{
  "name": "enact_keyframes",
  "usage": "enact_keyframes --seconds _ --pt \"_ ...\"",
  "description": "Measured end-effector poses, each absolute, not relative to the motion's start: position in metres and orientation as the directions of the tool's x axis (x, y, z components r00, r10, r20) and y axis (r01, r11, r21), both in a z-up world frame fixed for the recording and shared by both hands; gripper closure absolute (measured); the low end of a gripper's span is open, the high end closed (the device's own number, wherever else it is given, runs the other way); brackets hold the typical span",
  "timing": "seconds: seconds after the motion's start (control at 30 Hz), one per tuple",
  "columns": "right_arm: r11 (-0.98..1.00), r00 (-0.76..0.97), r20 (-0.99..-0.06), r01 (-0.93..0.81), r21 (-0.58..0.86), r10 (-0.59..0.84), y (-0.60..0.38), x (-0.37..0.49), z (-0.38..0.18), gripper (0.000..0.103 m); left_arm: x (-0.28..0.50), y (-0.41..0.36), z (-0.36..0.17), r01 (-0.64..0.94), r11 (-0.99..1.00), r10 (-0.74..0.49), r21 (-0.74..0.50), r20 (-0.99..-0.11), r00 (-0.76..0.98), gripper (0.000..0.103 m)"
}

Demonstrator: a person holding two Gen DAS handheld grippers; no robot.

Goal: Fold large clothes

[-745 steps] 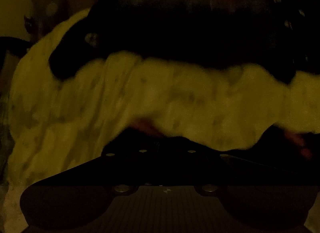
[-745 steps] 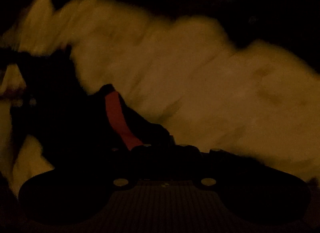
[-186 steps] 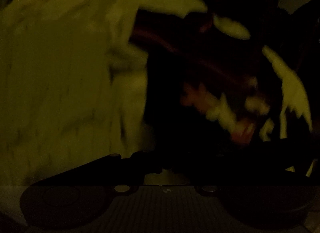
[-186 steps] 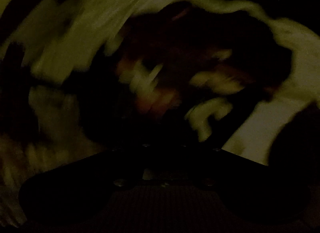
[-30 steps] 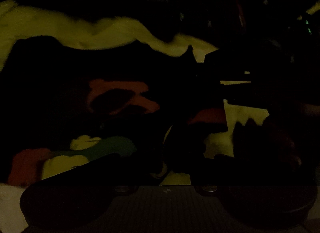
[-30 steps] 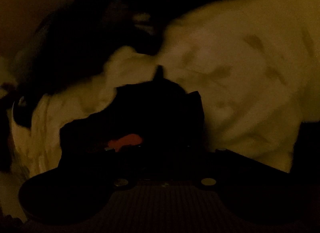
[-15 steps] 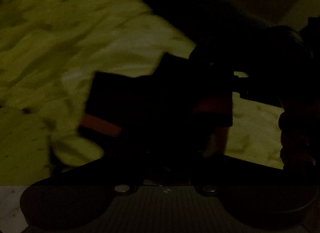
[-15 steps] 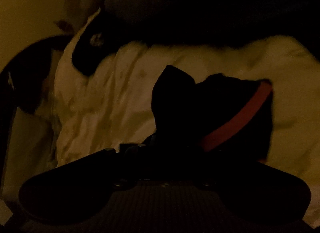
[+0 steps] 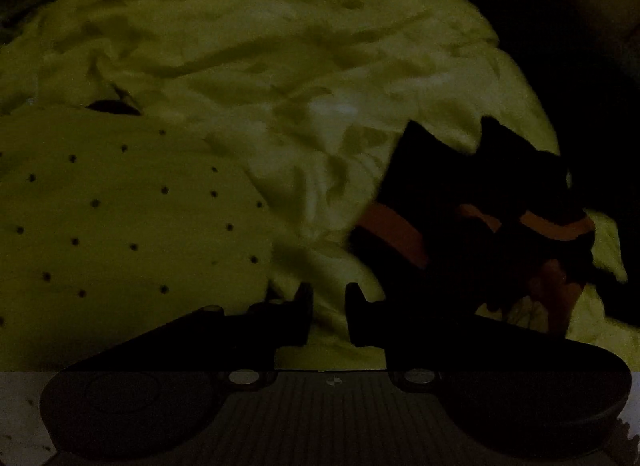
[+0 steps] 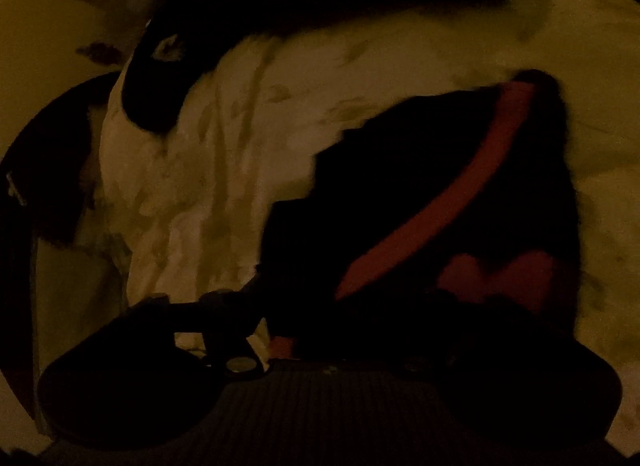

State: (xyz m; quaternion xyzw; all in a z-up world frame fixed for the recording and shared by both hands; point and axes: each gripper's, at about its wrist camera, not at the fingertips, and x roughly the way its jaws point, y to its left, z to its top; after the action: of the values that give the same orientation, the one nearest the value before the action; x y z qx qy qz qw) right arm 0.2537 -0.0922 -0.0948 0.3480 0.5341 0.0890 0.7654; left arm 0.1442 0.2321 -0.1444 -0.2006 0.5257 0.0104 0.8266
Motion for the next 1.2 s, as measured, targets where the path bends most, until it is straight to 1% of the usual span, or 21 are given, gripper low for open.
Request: enact_keyframes --seconds 0.03,0.07,0.1,0.13,0.23,0.4,0.47,0.53,0.63,0.73,0.97,1.1,1.2 --pt "0.740 0.419 -0.761 0.255 0.622 0.495 -0.097 0.248 -0.097 0.031 0.144 0.231 -0.140 -0.220 0.919 -0.200 -0.326 -0.870 0.451 0.025" --pt "0.737 0.423 -0.768 0.279 0.616 0.482 -0.106 0.242 -0.100 0.031 0.144 0.229 -0.137 -0.205 0.919 -0.214 -0.337 -0.863 0.457 0.016" --pt "0.731 0.424 -0.775 0.305 0.610 0.469 -0.118 0.233 -0.103 0.030 0.143 0.225 -0.134 -0.188 0.920 -0.226 -0.345 -0.856 0.464 0.004" --pt "0.728 0.420 -0.784 0.329 0.601 0.457 -0.126 0.228 -0.106 0.030 0.143 0.221 -0.131 -0.172 0.922 -0.233 -0.348 -0.850 0.473 0.000" --pt "0.737 0.410 -0.818 0.385 0.556 0.403 -0.154 0.204 -0.115 0.029 0.152 0.202 -0.123 -0.114 0.933 -0.241 -0.342 -0.828 0.506 0.000" --pt "0.714 0.393 -0.848 0.472 0.518 0.355 -0.197 0.168 -0.126 0.029 0.164 0.173 -0.122 -0.022 0.950 -0.263 -0.312 -0.837 0.479 0.000" --pt "0.705 0.394 -0.852 0.490 0.512 0.345 -0.207 0.158 -0.128 0.027 0.165 0.166 -0.122 -0.003 0.949 -0.278 -0.316 -0.839 0.468 0.000" --pt "0.688 0.401 -0.845 0.500 0.526 0.355 -0.216 0.148 -0.131 0.023 0.162 0.163 -0.126 0.010 0.944 -0.297 -0.329 -0.840 0.454 0.000" --pt "0.621 0.412 -0.806 0.515 0.590 0.425 -0.222 0.141 -0.143 0.022 0.153 0.168 -0.134 -0.015 0.930 -0.326 -0.367 -0.844 0.426 0.000" --pt "0.545 0.423 -0.767 0.540 0.641 0.482 -0.223 0.136 -0.155 0.022 0.141 0.180 -0.148 -0.073 0.905 -0.360 -0.420 -0.844 0.397 0.000" --pt "0.500 0.444 -0.725 0.528 0.686 0.526 -0.214 0.132 -0.175 0.022 0.126 0.203 -0.183 -0.211 0.828 -0.420 -0.519 -0.825 0.377 0.000" --pt "0.489 0.444 -0.718 0.530 0.693 0.536 -0.211 0.135 -0.184 0.023 0.133 0.201 -0.183 -0.190 0.810 -0.438 -0.555 -0.788 0.433 0.000" --pt "0.462 0.459 -0.706 0.540 0.704 0.540 -0.212 0.139 -0.188 0.024 0.138 0.195 -0.168 -0.147 0.825 -0.404 -0.546 -0.751 0.523 0.000"
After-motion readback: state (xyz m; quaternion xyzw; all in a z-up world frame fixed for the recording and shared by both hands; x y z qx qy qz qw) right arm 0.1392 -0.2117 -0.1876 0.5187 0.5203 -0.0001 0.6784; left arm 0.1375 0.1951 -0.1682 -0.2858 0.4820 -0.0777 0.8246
